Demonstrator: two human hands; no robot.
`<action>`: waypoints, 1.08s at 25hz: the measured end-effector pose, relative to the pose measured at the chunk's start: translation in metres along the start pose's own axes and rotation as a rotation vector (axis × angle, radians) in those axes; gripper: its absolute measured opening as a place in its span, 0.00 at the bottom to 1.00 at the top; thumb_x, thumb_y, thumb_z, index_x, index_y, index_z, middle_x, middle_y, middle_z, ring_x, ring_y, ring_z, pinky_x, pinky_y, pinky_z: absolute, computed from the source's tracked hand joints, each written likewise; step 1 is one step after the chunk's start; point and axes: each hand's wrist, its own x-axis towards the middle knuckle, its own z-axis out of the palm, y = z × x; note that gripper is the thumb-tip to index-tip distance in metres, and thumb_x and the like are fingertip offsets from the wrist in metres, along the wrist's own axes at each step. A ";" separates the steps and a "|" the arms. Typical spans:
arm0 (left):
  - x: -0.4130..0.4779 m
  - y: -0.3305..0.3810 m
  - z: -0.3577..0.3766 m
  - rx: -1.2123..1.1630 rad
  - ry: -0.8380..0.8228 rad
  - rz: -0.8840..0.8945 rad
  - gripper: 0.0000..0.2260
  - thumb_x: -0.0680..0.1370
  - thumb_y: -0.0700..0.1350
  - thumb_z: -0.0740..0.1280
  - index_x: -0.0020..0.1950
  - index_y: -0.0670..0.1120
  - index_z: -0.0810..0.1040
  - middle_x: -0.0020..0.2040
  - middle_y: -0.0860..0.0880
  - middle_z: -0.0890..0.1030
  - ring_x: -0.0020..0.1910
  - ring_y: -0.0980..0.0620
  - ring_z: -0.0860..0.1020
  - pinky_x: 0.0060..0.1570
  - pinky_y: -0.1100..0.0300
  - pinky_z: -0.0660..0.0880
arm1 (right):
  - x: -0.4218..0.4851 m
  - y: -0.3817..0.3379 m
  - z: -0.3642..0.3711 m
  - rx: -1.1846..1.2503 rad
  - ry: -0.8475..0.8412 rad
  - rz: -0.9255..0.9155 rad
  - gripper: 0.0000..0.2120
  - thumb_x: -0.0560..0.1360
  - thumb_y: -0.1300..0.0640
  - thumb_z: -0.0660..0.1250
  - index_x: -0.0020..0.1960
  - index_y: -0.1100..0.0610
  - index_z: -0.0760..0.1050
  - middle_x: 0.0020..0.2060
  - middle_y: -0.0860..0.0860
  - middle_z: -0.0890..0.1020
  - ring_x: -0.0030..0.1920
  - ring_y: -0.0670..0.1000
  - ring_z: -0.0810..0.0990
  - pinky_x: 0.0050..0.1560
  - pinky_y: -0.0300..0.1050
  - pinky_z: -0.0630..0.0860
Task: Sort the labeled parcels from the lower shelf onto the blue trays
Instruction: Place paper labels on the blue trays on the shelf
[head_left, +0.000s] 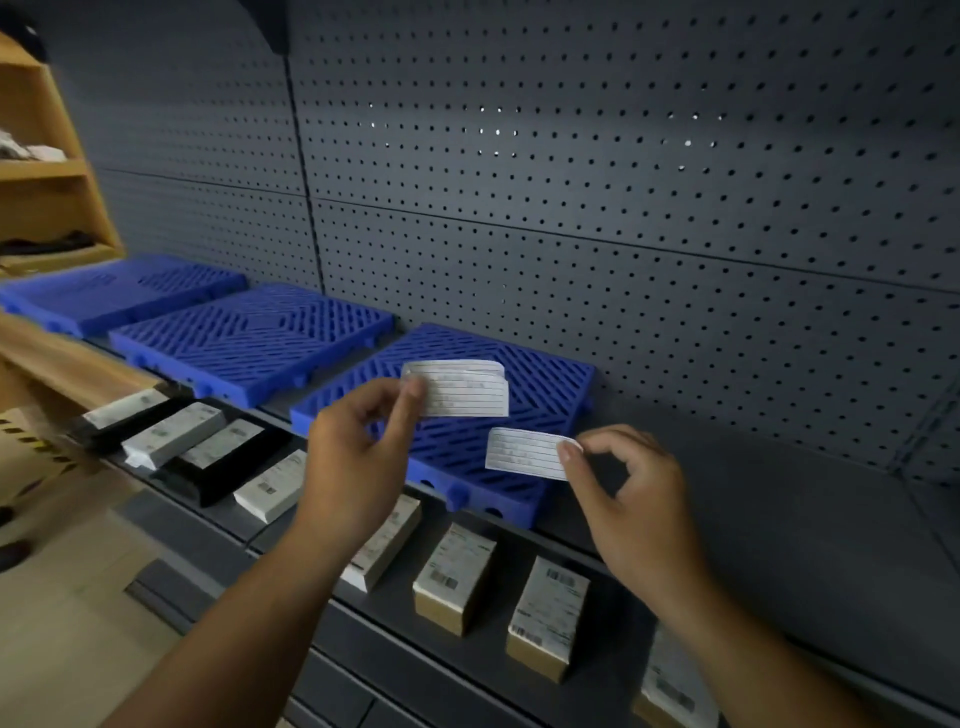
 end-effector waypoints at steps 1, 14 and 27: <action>0.010 -0.009 -0.009 -0.018 -0.007 0.010 0.09 0.83 0.51 0.66 0.45 0.55 0.82 0.42 0.61 0.85 0.42 0.63 0.82 0.42 0.73 0.73 | 0.005 -0.007 0.015 0.003 0.002 0.021 0.07 0.78 0.47 0.70 0.44 0.49 0.80 0.43 0.41 0.81 0.51 0.50 0.81 0.54 0.58 0.79; 0.087 -0.113 -0.066 -0.223 -0.169 -0.105 0.11 0.83 0.50 0.66 0.45 0.49 0.84 0.44 0.53 0.87 0.47 0.54 0.85 0.49 0.62 0.79 | 0.033 -0.054 0.133 -0.395 -0.049 0.230 0.07 0.77 0.47 0.71 0.43 0.47 0.81 0.43 0.41 0.80 0.49 0.50 0.80 0.57 0.59 0.76; 0.076 -0.076 -0.071 -0.240 -0.250 -0.090 0.10 0.82 0.49 0.66 0.46 0.49 0.85 0.45 0.52 0.87 0.48 0.55 0.85 0.48 0.68 0.77 | 0.047 -0.090 0.110 0.057 -0.155 0.104 0.09 0.74 0.40 0.71 0.48 0.44 0.82 0.45 0.40 0.85 0.51 0.42 0.82 0.50 0.36 0.76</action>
